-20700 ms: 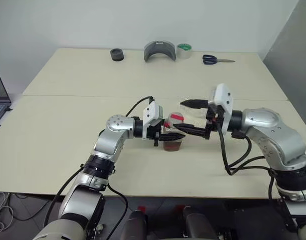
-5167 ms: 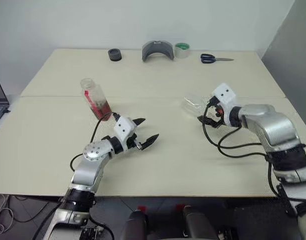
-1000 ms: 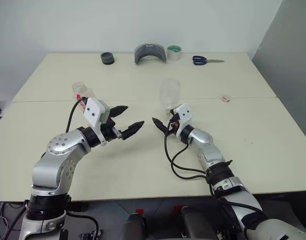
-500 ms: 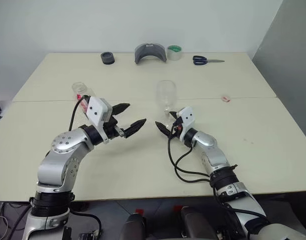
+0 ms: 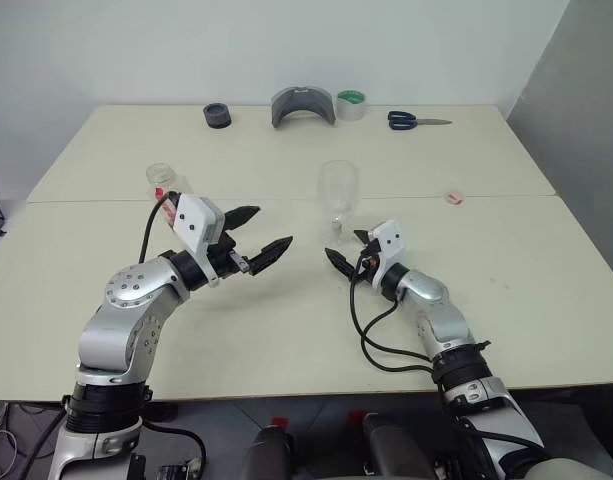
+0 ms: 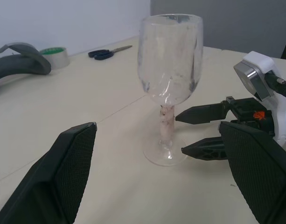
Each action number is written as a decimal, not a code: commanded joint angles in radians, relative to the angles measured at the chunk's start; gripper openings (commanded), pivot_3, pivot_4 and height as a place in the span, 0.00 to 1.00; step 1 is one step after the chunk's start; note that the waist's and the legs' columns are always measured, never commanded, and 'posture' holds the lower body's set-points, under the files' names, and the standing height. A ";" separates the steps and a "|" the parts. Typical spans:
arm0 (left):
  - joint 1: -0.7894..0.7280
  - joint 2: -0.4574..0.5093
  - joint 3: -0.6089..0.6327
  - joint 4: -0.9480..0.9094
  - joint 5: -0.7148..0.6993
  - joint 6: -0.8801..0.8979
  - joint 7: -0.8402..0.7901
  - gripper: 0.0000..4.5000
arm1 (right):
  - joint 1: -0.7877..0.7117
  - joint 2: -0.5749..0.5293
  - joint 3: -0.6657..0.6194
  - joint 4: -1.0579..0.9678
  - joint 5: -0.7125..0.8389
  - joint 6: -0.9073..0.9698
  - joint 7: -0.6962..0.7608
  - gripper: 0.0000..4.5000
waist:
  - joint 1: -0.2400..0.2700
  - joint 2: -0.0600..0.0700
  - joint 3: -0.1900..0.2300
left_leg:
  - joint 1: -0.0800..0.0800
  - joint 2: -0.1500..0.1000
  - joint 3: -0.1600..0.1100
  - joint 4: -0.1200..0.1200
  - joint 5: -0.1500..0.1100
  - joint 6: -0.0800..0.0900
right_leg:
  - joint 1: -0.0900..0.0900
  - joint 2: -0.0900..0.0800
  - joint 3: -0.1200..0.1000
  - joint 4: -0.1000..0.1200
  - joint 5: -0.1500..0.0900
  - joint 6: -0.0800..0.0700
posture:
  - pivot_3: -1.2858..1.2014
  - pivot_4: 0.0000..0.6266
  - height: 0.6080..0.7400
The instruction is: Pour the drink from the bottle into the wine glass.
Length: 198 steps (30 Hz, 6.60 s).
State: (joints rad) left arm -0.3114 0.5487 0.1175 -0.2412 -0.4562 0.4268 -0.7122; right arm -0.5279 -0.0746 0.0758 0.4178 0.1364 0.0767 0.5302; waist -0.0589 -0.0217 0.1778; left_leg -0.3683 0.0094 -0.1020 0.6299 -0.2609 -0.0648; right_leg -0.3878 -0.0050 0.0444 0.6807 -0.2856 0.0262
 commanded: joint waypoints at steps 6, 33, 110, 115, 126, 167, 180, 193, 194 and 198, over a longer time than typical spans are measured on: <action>-0.013 -0.004 0.010 -0.035 0.002 -0.024 0.016 1.00 | 0.023 -0.009 -0.013 -0.082 0.013 0.009 -0.015 1.00 | 0.001 0.000 0.000 | 0.000 0.000 0.000 0.000 0.000 0.000 | 0.000 0.000 0.000 0.000 0.000 0.000 | 0.52 0.24 1.00; 0.261 -0.140 0.094 0.123 0.234 -0.236 0.356 1.00 | 0.307 -0.306 0.113 -0.767 0.175 0.288 0.277 1.00 | 0.009 0.000 0.003 | -0.001 0.000 0.000 0.000 0.000 0.000 | 0.000 0.000 0.000 -0.001 -0.003 0.004 | 0.52 0.24 1.00; -0.358 -0.075 0.019 0.441 0.240 -0.193 0.246 0.38 | 0.205 -0.304 0.021 -0.934 0.298 0.472 0.120 1.00 | 0.030 -0.002 0.004 | -0.015 -0.001 -0.008 0.006 0.003 -0.006 | -0.008 -0.003 -0.006 -0.001 0.000 0.000 | 0.52 0.24 1.00; -0.433 -0.073 -0.100 0.471 0.368 -0.293 0.238 0.38 | 0.215 -0.309 -0.040 -0.957 0.320 0.509 0.060 1.00 | 0.029 -0.002 0.004 | -0.014 -0.003 -0.007 0.006 0.002 -0.006 | -0.008 -0.002 -0.006 0.000 0.000 0.000 | 0.52 0.24 1.00; -0.599 -0.071 -0.228 0.722 0.535 -0.610 0.202 0.38 | 0.191 -0.297 -0.075 -0.949 0.282 0.479 -0.052 1.00 | 0.027 -0.002 0.004 | -0.015 -0.003 -0.005 0.006 0.001 -0.003 | -0.009 -0.001 -0.005 0.000 0.000 0.000 | 0.52 0.24 1.00; -0.963 -0.038 -0.487 1.277 1.103 -1.211 0.700 0.38 | 0.168 -0.270 -0.031 -0.923 0.202 0.460 -0.118 1.00 | 0.026 -0.002 0.004 | -0.030 -0.014 -0.006 0.015 0.001 -0.002 | -0.019 -0.010 -0.005 0.003 0.003 0.005 | 0.52 0.24 1.00; -0.999 -0.019 -0.552 1.304 1.199 -1.233 0.821 0.38 | 0.172 -0.273 -0.034 -0.931 0.202 0.463 -0.123 1.00 | 0.026 -0.002 0.004 | -0.030 -0.016 -0.006 0.016 0.001 -0.001 | -0.019 -0.012 -0.005 0.004 0.003 0.005 | 0.52 0.24 1.00; -1.025 -0.004 -0.593 1.348 1.250 -1.228 0.899 0.38 | 0.158 -0.250 -0.075 -0.924 0.239 0.475 -0.136 1.00 | 0.026 -0.002 0.004 | -0.029 -0.017 -0.006 0.017 0.002 -0.001 | -0.019 -0.013 -0.005 0.007 0.003 0.005 | 0.52 0.24 1.00; -1.026 -0.004 -0.596 1.351 1.253 -1.228 0.904 0.38 | 0.160 -0.252 -0.075 -0.925 0.241 0.475 -0.132 1.00 | 0.026 -0.002 0.004 | -0.029 -0.017 -0.006 0.017 0.002 -0.001 | -0.019 -0.013 -0.005 0.007 0.003 0.005 | 0.52 0.24 1.00; -1.033 -0.003 -0.606 1.360 1.265 -1.226 0.925 0.38 | 0.170 -0.261 -0.075 -0.933 0.250 0.473 -0.122 1.00 | 0.026 -0.002 0.004 | -0.029 -0.017 -0.006 0.017 0.002 -0.001 | -0.020 -0.013 -0.005 0.008 0.003 0.005 | 0.52 0.24 1.00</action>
State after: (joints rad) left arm -1.2996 0.5290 -0.4935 1.1244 0.8072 -0.7961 0.1830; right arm -0.3537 -0.3296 0.0198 -0.4675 0.3702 0.5567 0.3989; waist -0.0332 -0.0237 0.1821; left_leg -0.3976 -0.0075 -0.1080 0.6466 -0.2593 -0.0655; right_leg -0.4073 -0.0180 0.0393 0.6886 -0.2827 0.0311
